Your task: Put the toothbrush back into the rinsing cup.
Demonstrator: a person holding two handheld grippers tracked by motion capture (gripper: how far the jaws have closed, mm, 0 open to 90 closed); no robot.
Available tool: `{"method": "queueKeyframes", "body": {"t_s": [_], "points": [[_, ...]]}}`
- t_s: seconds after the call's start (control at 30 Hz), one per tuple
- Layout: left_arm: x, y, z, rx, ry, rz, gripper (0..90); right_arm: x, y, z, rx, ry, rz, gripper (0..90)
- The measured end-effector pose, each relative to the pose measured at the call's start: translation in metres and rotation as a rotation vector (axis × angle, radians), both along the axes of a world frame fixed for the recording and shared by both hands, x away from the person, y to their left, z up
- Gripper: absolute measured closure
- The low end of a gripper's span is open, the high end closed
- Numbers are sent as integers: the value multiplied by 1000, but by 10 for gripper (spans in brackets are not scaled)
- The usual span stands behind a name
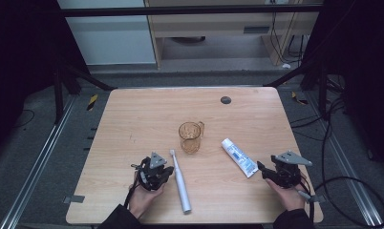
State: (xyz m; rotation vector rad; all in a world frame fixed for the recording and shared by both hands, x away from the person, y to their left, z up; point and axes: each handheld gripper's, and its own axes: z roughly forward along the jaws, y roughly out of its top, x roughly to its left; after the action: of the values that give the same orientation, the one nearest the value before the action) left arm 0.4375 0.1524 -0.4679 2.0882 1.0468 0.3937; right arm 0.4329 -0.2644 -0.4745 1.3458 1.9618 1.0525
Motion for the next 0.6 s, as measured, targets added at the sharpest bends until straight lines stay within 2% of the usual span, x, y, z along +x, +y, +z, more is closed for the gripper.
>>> {"method": "queueKeyframes", "body": {"t_s": [0.27, 0.47, 0.6], "points": [[-17, -21, 2, 3, 17, -107, 893, -1, 0, 0, 0, 1, -2, 388], [-27, -37, -3, 28, 32, -162, 893, -1, -1, 0, -1, 1, -5, 388], [-31, -42, -7, 41, 43, -180, 893, -2, -1, 0, -2, 0, -6, 387]]}}
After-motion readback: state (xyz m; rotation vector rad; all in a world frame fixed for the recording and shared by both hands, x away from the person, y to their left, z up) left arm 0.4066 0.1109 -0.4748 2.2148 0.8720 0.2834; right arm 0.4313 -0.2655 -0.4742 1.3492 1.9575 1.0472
